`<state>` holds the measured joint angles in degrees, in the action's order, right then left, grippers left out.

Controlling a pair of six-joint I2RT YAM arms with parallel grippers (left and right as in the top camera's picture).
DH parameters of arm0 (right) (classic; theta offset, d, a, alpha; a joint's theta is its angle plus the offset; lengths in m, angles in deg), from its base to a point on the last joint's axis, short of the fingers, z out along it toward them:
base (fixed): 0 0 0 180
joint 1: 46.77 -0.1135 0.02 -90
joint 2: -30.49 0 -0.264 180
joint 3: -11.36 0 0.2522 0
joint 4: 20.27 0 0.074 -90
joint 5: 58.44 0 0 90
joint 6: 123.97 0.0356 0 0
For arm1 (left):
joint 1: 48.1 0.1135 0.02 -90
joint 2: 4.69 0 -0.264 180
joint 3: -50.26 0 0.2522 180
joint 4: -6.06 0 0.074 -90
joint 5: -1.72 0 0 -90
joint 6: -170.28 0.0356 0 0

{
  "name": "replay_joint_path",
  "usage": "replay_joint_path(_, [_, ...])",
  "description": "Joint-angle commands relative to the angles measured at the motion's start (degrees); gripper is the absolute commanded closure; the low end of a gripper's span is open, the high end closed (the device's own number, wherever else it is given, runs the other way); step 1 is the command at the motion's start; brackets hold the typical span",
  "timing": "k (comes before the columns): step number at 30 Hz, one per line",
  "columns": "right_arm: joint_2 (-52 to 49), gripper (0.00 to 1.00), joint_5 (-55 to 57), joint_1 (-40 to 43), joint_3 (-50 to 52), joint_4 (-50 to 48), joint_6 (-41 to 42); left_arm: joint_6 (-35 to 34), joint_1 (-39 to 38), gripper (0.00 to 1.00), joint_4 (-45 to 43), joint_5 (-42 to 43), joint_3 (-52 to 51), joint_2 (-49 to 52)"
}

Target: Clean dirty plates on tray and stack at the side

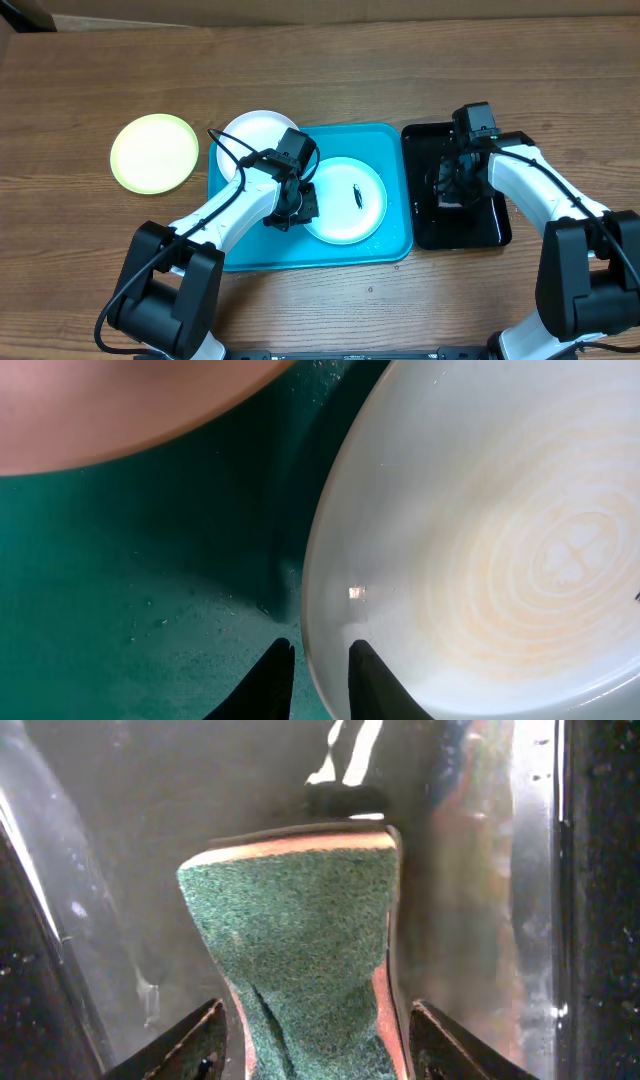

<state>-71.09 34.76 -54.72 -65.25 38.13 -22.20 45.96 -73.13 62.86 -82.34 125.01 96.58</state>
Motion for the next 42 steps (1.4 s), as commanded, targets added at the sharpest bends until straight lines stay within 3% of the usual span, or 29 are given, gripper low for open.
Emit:
replay_joint_path(1, [0.1,0.41,0.1,0.0,-1.5,0.1,-1.7,-0.4,-0.2,0.78,0.0,-0.4,-0.5,0.6])
replay_joint_path(10, [0.1,0.62,0.1,0.0,-1.4,0.3,-2.8,-0.4,-0.2,0.78,0.0,-0.4,-0.5,0.6])
replay_joint_path(21, [-0.1,0.60,-0.7,0.0,-1.2,-0.2,-2.9,-0.4,-0.2,0.77,-0.2,-0.6,-0.5,0.6])
replay_joint_path(24, [-0.5,0.67,-0.8,0.0,-1.2,-0.3,-3.3,-0.4,-0.2,0.77,-0.4,-0.6,-0.5,0.6])
replay_joint_path(29, [-0.7,0.96,-0.8,-0.1,-0.9,-0.4,-3.2,-0.4,-0.1,0.77,-0.5,-0.9,-0.5,0.6])
replay_joint_path(35, [-0.7,0.96,-1.5,-0.1,-1.0,-0.7,-3.3,-0.6,-0.1,0.77,-0.6,-2.1,-0.5,0.6])
replay_joint_path(39, [-0.7,0.96,-2.1,-0.1,-1.0,-0.9,-3.3,-0.6,-0.1,0.89,-0.9,-2.1,-0.5,0.6])
replay_joint_path(42, [-0.7,0.96,-2.0,-0.1,-1.0,-0.8,-3.3,-0.6,-0.1,0.89,-1.0,-2.1,-0.5,0.6])
